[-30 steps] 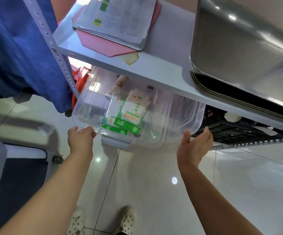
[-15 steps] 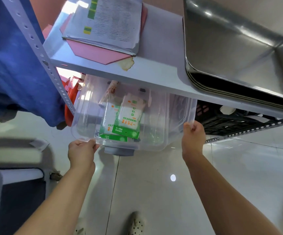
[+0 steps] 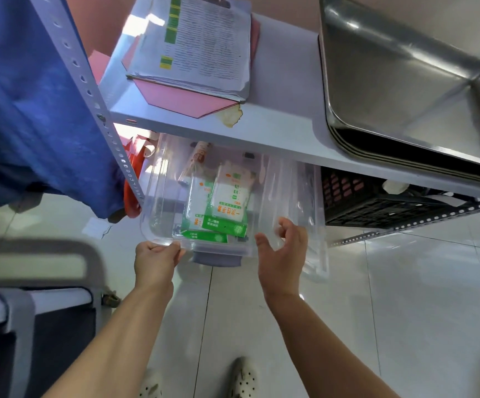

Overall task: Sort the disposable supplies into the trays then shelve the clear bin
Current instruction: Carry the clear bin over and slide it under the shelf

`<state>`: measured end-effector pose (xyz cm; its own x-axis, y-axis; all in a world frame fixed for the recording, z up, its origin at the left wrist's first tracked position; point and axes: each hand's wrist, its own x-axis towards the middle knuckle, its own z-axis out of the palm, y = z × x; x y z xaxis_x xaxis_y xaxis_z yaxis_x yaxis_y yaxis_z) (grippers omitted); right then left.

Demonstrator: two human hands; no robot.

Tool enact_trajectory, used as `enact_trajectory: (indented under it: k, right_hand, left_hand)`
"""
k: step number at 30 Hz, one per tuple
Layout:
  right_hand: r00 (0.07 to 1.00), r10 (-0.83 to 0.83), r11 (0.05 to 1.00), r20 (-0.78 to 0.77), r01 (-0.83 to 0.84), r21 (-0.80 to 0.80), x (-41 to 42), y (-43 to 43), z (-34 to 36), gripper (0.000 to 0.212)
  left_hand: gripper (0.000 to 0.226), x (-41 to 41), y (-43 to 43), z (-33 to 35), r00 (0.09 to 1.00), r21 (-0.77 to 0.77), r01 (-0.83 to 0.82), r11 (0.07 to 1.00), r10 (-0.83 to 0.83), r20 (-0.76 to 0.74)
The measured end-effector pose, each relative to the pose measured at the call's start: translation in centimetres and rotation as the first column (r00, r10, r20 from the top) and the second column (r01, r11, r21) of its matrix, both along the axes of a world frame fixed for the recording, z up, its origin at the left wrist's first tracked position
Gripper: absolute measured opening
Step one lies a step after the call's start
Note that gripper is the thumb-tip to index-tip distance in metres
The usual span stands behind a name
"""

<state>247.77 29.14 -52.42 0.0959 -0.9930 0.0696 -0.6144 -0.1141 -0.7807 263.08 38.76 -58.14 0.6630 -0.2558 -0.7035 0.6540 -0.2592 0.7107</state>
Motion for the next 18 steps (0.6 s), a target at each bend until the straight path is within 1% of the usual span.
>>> enact_trajectory:
  k: [1,3,5,6,7,10,13,15,18]
  right_hand:
    - [1.0,0.001,1.0,-0.006,-0.001,-0.017,0.4,0.6,-0.2,0.044]
    - [1.0,0.013,0.999,-0.018,-0.014,-0.045,1.1,1.5,-0.5,0.047]
    - [0.997,0.053,0.995,-0.059,-0.058,-0.086,1.7,2.0,-0.8,0.049]
    - [0.993,0.074,0.991,-0.091,-0.084,-0.108,2.3,2.2,-1.1,0.05]
    - [0.987,0.09,0.986,-0.133,-0.107,-0.127,2.9,2.4,-1.3,0.05]
    - [0.956,0.142,0.976,-0.258,-0.179,-0.126,5.6,3.3,-2.3,0.051]
    - [0.903,0.215,0.952,-0.373,-0.279,-0.126,8.5,4.7,-3.4,0.053]
    - [0.877,0.249,0.932,-0.411,-0.332,-0.143,10.2,5.6,-3.7,0.053]
    - [0.848,0.282,0.92,-0.448,-0.372,-0.125,12.1,6.5,-4.0,0.053]
  left_hand:
    - [0.021,0.4,0.3,0.1,0.999,0.014,0.04,0.999,-0.04,0.004]
    - [0.019,1.4,1.0,0.5,0.984,0.068,0.128,0.989,-0.135,0.115]
    - [0.035,2.3,1.4,1.1,0.942,0.057,0.22,0.974,-0.227,0.249]
    - [0.044,2.9,1.6,1.3,0.918,0.048,0.268,0.962,-0.27,0.292]
    - [0.049,3.2,1.7,1.4,0.899,0.047,0.31,0.95,-0.308,0.312]
    - [0.05,4.5,2.3,1.4,0.89,0.051,0.353,0.934,-0.352,0.291]
    - [0.049,5.6,2.9,1.2,0.894,-0.001,0.386,0.923,-0.373,0.249]
    - [0.047,6.2,3.1,1.2,0.906,-0.037,0.376,0.926,-0.359,0.225]
    - [0.039,7.1,3.3,1.1,0.931,-0.061,0.335,0.94,-0.321,0.172]
